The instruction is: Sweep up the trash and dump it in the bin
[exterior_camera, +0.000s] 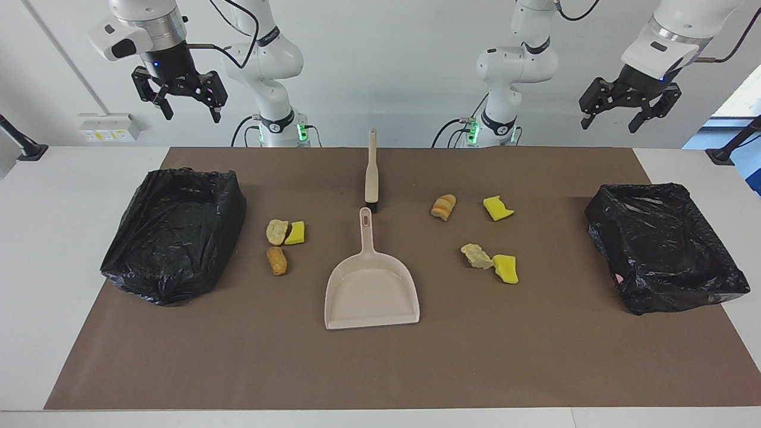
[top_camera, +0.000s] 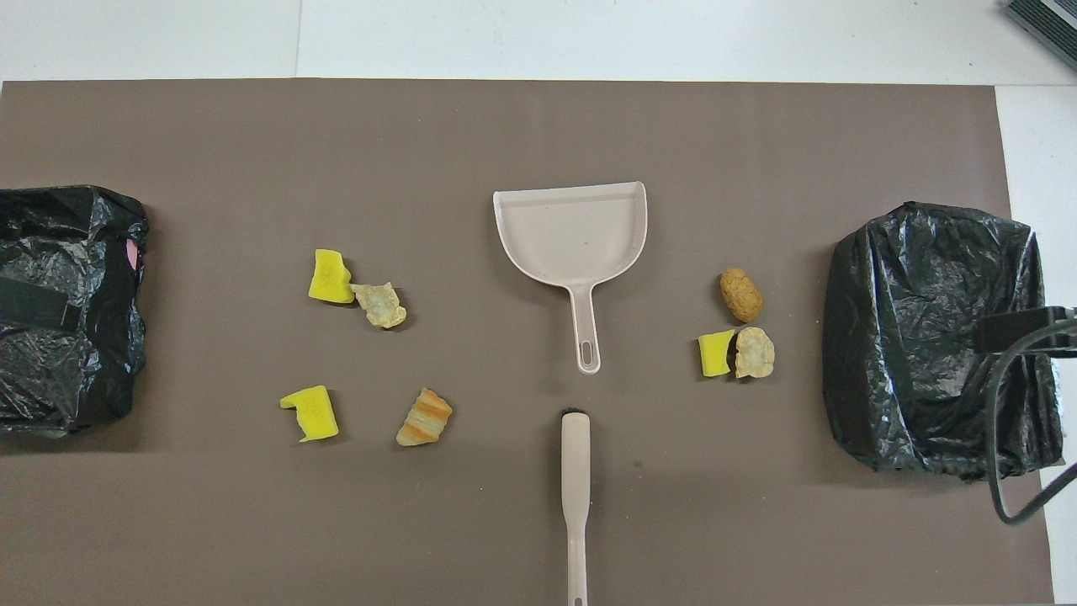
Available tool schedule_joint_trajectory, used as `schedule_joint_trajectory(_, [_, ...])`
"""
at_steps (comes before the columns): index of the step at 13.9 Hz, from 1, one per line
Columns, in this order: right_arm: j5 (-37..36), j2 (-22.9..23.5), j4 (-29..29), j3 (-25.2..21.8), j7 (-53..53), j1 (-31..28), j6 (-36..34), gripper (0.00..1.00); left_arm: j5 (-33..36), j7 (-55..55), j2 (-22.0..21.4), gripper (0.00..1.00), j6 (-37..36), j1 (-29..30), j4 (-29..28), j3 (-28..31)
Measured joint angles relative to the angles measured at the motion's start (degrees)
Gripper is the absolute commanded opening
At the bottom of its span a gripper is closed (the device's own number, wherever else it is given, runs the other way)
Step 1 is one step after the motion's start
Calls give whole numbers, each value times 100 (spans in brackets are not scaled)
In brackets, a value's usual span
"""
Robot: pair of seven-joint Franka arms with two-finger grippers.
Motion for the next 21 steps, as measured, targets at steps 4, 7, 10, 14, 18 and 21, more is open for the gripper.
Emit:
schedule_joint_trajectory(4, [0,0,-2,0,0,0,0,100,0,0,0,100,2,-1,16,-18])
schedule_joint_trajectory(7, [7,0,-8,0,0,0,0,100,0,0,0,100,2,-3,26,-41])
schedule_joint_trajectory(10, [9,0,-8,-1,0,-1,0,100,0,0,0,100,1,-6,28,-72])
schedule_joint_trajectory(14, [11,-43,-17,-19,-1,-11,-5,100,0,0,-1,100,-2,-15,28,-118])
schedule_joint_trajectory(18, [13,-19,-199,3,-1,5,-4,100,-14,0,-4,100,-2,-91,19,-153])
schedule_joint_trajectory(21, [21,66,-288,30,49,119,123,100,-20,0,-82,100,19,-273,-137,-173])
